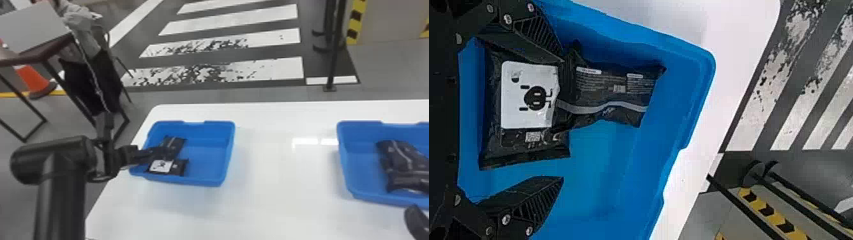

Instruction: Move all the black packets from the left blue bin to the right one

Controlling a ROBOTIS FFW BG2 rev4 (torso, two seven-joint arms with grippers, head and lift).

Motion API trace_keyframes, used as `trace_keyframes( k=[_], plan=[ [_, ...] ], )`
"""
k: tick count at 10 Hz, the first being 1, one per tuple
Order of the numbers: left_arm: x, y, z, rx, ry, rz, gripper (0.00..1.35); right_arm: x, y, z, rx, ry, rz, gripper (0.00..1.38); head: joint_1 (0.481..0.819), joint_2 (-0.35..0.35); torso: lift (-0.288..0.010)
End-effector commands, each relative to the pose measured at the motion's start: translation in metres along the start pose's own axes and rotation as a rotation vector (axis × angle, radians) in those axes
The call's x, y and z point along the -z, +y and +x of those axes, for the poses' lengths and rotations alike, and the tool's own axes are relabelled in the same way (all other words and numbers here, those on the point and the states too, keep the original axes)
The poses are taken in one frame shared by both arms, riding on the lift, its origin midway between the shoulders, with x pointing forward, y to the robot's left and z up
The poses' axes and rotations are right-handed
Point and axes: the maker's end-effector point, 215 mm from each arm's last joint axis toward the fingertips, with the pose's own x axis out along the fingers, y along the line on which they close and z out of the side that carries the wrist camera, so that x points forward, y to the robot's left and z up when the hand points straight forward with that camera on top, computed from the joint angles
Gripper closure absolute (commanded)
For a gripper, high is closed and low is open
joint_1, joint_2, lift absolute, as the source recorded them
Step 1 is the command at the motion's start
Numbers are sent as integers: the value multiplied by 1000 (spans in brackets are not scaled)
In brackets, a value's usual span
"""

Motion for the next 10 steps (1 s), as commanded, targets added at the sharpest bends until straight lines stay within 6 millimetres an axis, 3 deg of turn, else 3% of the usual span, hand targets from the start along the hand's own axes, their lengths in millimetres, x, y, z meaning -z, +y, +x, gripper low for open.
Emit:
trace_keyframes(
  k=[1,4,7,10],
  plan=[
    [6,-11,3,5,58,-47,209,3,1,4,-6,-2,20,160,695,314,-138],
    [0,-14,-1,-45,112,-88,237,11,4,11,-26,9,55,162,695,303,-138],
    [-13,-2,-9,-108,99,-68,239,17,4,11,-29,19,76,162,695,318,-138],
    [6,3,0,-96,140,-107,242,20,5,13,-36,24,89,162,695,333,-138]
  ],
)
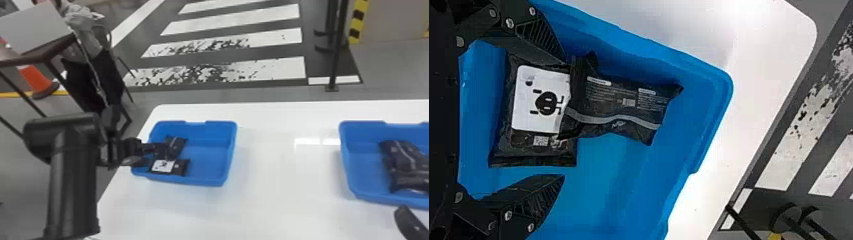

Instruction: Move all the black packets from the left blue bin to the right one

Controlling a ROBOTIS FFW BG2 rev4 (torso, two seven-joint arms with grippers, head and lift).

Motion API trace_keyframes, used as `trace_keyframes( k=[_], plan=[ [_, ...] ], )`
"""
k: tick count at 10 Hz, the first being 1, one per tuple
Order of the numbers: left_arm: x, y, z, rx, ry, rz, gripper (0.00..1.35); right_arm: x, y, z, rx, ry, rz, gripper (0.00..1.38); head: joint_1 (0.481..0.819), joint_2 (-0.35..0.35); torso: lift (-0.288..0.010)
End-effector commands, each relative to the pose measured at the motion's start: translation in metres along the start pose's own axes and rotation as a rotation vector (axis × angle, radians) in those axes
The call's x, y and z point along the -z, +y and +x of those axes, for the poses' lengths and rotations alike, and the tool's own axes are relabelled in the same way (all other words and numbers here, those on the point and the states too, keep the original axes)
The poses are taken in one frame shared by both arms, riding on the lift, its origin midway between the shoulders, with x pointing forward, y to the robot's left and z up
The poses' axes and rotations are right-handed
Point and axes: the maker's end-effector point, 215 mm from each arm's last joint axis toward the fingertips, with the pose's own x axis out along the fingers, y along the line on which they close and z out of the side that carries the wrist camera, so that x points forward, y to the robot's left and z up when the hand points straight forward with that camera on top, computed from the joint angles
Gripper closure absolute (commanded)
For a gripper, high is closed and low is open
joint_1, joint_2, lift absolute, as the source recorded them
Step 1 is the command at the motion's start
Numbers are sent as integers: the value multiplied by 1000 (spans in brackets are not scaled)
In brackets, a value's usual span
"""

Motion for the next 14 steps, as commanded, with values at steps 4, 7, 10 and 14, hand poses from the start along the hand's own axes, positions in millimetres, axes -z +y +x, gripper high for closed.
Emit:
trace_keyframes(
  k=[4,7,10,14],
  plan=[
    [34,17,21,-20,85,-56,369,6,-1,3,-7,8,27,163,695,331,-138],
    [36,23,22,-39,95,-68,822,11,-2,4,-9,15,37,163,695,344,-138],
    [45,21,27,-28,114,-66,1184,14,-3,3,-11,15,58,173,695,347,-138],
    [10,-17,35,122,-16,36,1231,11,-1,1,-16,9,68,176,695,334,-138]
  ],
)
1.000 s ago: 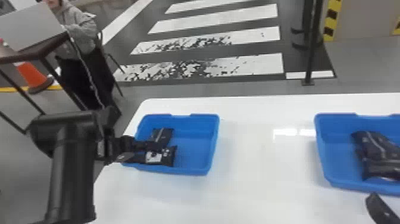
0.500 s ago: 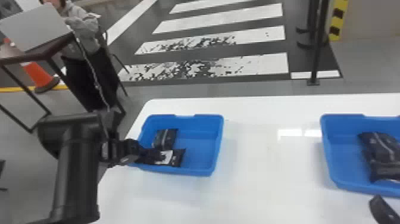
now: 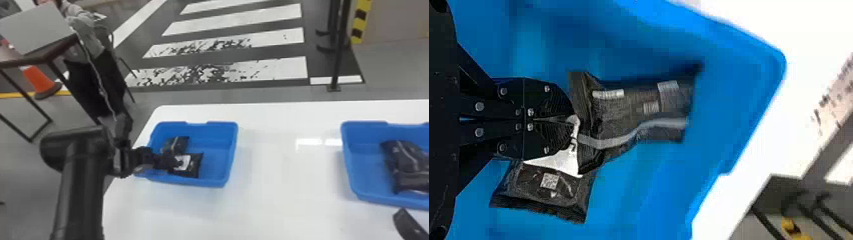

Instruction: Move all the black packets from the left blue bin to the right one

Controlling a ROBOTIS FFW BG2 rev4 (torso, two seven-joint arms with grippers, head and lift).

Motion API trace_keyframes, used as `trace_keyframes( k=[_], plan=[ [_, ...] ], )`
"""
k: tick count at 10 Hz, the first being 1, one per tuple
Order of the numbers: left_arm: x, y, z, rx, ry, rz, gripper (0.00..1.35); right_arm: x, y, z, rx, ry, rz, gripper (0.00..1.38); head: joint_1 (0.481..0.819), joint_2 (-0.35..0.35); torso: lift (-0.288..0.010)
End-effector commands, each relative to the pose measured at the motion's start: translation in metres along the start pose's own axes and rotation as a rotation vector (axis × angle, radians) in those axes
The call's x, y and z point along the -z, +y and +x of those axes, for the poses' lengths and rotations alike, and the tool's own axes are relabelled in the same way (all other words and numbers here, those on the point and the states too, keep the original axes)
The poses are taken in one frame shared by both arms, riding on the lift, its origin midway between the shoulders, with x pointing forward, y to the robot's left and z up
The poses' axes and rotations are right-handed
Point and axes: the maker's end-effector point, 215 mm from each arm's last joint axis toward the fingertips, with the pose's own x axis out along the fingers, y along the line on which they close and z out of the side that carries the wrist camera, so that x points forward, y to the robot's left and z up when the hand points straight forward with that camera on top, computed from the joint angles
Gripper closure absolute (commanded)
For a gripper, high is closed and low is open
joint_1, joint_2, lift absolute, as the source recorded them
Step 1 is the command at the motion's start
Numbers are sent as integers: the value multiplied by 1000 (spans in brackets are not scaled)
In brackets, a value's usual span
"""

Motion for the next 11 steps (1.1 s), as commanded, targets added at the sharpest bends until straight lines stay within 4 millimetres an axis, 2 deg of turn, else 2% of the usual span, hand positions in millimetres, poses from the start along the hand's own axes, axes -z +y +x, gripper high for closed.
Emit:
trace_keyframes(
  k=[1,4,6,7,9,11],
  plan=[
    [-16,-34,-3,105,-78,75,1231,-4,2,0,-3,-7,-1,176,695,314,-138],
    [-1,-110,-17,292,-150,183,1231,-17,8,3,-18,-33,-4,176,695,238,-138],
    [8,-173,-39,426,-225,276,1231,-26,21,13,-70,-37,16,176,695,192,-138],
    [9,-197,-49,465,-251,314,1231,-29,28,17,-91,-33,27,176,695,162,-138],
    [40,-264,-53,625,-219,378,1231,-29,58,33,-176,-18,96,176,695,123,-138],
    [67,-304,-50,718,-170,410,1231,-33,90,49,-263,-10,167,173,695,78,-138]
  ],
)
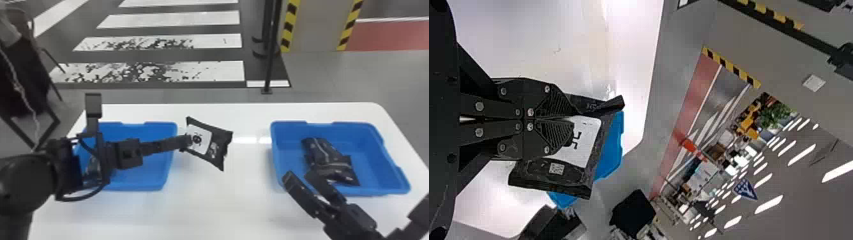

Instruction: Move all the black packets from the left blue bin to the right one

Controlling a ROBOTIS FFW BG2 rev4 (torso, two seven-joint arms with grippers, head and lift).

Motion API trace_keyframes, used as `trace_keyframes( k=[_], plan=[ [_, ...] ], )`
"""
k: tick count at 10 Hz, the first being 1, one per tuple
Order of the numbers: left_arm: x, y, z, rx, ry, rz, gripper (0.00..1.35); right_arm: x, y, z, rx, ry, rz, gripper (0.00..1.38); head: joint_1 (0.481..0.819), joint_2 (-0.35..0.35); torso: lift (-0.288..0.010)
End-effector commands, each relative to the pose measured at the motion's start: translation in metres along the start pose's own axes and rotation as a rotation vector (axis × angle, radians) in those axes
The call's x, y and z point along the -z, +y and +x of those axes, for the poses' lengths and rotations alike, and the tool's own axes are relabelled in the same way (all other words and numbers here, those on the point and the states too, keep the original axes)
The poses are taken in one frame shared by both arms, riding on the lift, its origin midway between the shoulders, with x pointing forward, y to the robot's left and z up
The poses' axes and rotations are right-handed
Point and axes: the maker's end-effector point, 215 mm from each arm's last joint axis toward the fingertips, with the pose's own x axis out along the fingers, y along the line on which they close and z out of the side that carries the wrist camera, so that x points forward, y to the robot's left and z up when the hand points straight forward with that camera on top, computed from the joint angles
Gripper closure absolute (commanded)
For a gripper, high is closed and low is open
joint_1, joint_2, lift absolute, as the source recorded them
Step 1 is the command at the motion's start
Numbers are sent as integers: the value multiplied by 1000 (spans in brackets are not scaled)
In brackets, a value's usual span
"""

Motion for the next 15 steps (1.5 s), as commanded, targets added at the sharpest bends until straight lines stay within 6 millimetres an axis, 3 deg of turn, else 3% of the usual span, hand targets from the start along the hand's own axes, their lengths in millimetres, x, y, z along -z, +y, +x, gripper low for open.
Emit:
trace_keyframes(
  k=[1,7,8,9,10,13,14,15],
  plan=[
    [7,-24,17,66,20,4,1231,-2,16,15,-51,1,37,170,695,71,-138],
    [10,-64,48,162,58,20,1231,3,66,45,-171,28,75,216,695,51,-138],
    [12,-65,49,164,64,14,1231,6,70,47,-178,38,85,588,695,52,-138],
    [12,-65,49,165,65,12,1231,9,69,47,-179,45,95,1121,695,55,-138],
    [12,-66,50,168,63,11,1231,9,65,48,-172,38,91,1268,695,59,-138],
    [5,-62,48,158,34,14,1222,5,65,48,-176,24,94,1282,695,53,-138],
    [-1,-57,46,143,-4,13,1107,4,65,48,-176,21,96,1282,695,55,-138],
    [-4,-55,44,139,-29,1,697,0,61,47,-171,14,94,1282,695,61,-138]
  ],
)
